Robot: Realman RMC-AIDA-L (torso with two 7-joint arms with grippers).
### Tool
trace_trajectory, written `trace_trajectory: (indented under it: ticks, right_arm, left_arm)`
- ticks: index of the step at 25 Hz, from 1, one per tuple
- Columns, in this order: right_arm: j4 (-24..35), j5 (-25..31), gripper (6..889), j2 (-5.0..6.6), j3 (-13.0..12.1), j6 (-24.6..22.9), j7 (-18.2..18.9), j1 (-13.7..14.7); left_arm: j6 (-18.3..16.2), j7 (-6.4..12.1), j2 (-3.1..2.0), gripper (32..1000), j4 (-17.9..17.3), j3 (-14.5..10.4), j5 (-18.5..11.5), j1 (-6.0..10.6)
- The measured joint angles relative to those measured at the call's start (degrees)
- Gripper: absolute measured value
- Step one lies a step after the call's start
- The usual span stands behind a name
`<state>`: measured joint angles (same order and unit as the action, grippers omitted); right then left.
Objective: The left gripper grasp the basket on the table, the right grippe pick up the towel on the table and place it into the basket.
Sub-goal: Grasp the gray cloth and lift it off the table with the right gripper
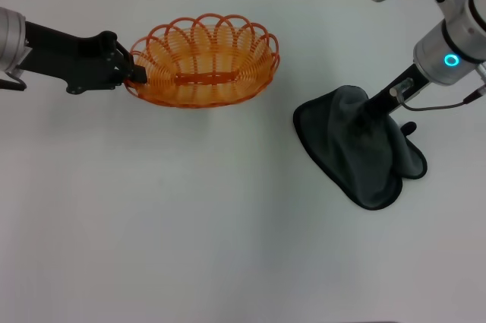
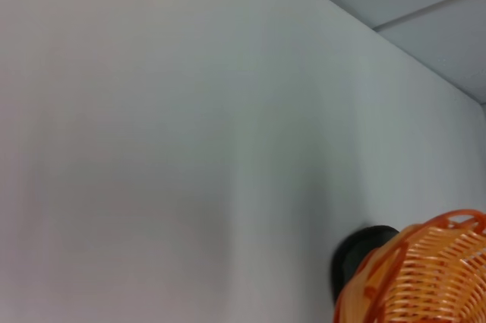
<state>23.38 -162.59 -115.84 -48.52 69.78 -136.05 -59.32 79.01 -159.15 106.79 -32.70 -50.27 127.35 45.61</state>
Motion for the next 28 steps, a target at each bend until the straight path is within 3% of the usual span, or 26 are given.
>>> trace_trajectory:
  ticks: [1,4,9,21,28]
  right_arm:
    - [0.00,0.00,489,0.00,0.00,0.00,0.00,0.00]
    - [0.00,0.00,241,0.00,0.02,0.00,0.00,0.00]
    - [0.00,0.00,144,0.00,0.00,0.00,0.00,0.00]
    - [0.13,0.14,137,0.03,0.20,0.05,0.79,0.02]
    - [0.99,0.65,124,-0.01,1.43,1.10,3.36,0.22]
  left_arm:
    - [0.00,0.02,0.00,81,0.00,0.00,0.00,0.01]
    - [0.00,0.06,0.00,81,0.00,0.00,0.00,0.01]
    - [0.00,0.07,0.00,81,0.00,0.00,0.00,0.01]
    - [-0.17,0.07,0.00,81,0.00,0.00,0.00,-0.07]
    - [-0.75,0.07,-0.06,81,0.14,0.00,-0.01,-0.93]
